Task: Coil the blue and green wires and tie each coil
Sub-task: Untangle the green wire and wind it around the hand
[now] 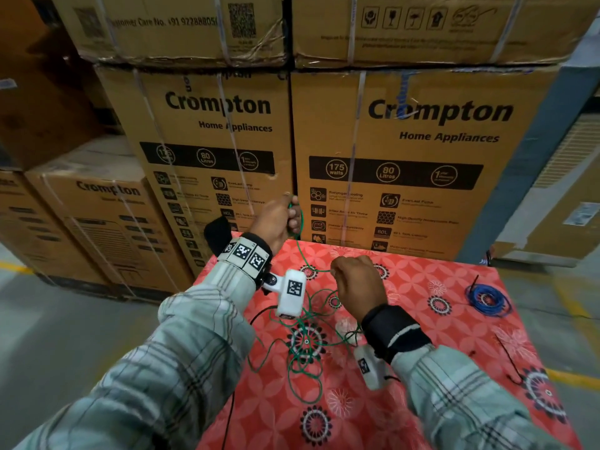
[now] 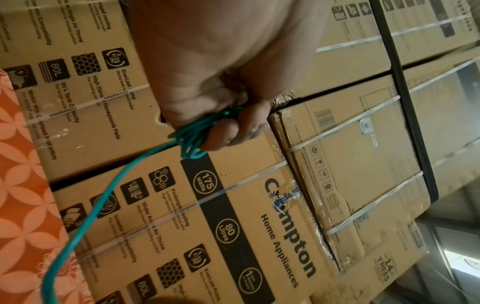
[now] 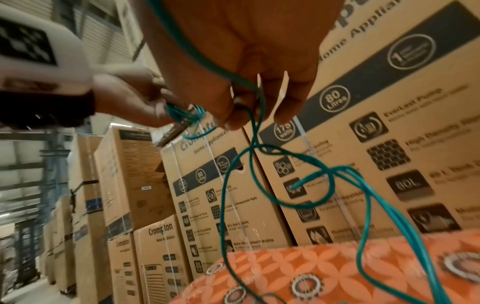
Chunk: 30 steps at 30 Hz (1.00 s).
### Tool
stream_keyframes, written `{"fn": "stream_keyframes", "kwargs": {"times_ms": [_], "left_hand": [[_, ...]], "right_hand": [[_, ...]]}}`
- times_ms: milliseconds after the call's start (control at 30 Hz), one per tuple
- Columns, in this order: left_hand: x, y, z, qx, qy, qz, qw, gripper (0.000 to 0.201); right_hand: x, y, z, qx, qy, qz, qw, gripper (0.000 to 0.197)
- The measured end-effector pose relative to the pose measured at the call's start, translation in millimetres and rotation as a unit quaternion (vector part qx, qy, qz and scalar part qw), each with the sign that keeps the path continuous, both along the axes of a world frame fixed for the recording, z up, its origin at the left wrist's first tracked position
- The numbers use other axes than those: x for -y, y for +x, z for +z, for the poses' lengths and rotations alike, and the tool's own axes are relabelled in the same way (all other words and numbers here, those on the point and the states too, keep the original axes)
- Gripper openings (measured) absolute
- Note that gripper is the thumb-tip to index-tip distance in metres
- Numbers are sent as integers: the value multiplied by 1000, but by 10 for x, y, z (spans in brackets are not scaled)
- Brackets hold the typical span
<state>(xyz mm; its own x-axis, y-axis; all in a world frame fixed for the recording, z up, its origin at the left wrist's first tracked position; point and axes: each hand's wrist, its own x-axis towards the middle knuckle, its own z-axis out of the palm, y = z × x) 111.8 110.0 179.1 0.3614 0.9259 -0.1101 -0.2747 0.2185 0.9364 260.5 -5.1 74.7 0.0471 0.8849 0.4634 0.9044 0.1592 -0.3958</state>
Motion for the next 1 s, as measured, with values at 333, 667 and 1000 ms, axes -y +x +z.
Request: {"fn": "stream_keyframes", "kwargs": {"times_ms": [333,667,1000], "left_hand": [[216,168,-342,-119,9,-31,992,27],[399,158,-489,-189,13,-161,968,25],[373,41,-327,-122,-103,-295,942,33]], "right_hand": [[151,-84,703,-23,18,144,989,18],[-108,254,786,7,-66,26,997,31],[-243,260,422,-228,-88,57,968,45]]}}
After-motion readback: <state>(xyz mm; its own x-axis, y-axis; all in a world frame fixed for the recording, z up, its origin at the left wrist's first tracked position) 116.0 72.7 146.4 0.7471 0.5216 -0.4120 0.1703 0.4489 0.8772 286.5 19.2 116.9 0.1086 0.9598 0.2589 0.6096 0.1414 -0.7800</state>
